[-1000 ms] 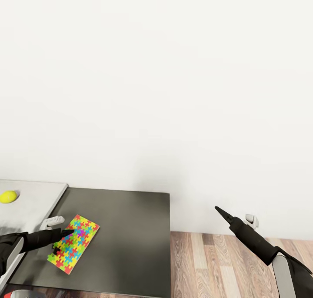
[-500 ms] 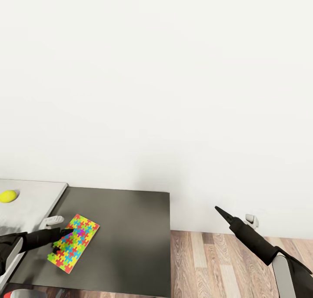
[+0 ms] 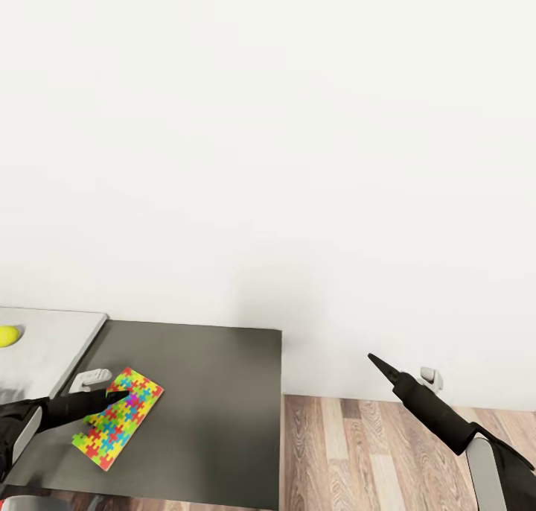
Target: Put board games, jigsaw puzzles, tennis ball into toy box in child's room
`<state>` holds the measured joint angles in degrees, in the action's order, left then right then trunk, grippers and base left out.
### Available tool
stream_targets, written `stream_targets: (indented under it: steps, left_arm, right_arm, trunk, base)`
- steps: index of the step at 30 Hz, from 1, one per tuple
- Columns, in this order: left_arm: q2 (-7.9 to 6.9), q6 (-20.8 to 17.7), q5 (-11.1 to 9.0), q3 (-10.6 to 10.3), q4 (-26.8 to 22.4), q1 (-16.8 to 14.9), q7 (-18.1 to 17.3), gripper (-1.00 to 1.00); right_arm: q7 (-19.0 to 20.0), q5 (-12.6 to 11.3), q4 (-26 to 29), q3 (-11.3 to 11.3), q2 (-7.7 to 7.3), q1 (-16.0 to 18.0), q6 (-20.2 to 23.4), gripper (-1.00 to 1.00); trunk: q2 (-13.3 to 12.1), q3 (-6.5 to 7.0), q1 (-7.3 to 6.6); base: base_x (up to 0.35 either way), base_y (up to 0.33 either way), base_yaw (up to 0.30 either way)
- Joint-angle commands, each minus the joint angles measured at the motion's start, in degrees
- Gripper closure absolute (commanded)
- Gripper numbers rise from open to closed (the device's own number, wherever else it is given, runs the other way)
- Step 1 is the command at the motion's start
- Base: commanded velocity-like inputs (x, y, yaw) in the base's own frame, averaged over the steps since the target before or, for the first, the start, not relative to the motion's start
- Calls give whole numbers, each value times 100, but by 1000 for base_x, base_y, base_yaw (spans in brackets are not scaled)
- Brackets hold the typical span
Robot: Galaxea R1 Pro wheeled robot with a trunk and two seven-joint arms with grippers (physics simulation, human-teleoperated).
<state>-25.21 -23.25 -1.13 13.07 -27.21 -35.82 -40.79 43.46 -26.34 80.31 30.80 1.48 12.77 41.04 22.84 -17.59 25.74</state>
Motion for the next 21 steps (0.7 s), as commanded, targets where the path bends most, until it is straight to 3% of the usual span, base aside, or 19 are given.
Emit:
stream_targets:
  steps: [1,12,21]
  left_arm:
    - [7,-74,16,3,5,5,-28,-100]
    - [7,-74,16,3,5,5,-34,-100]
    - [7,-75,16,3,5,5,-81,-100]
  right_arm:
    - [13,-12,3,14,4,6,36,-100]
    - [14,-12,3,14,2,6,36,-100]
    - [11,-12,3,14,5,6,36,-100]
  trunk:
    - [8,-11,4]
    - [8,-11,4]
    - [8,-11,4]
  base:
    - [0,-11,0]
    - [-3,-121,0]
    - [-93,-135,0]
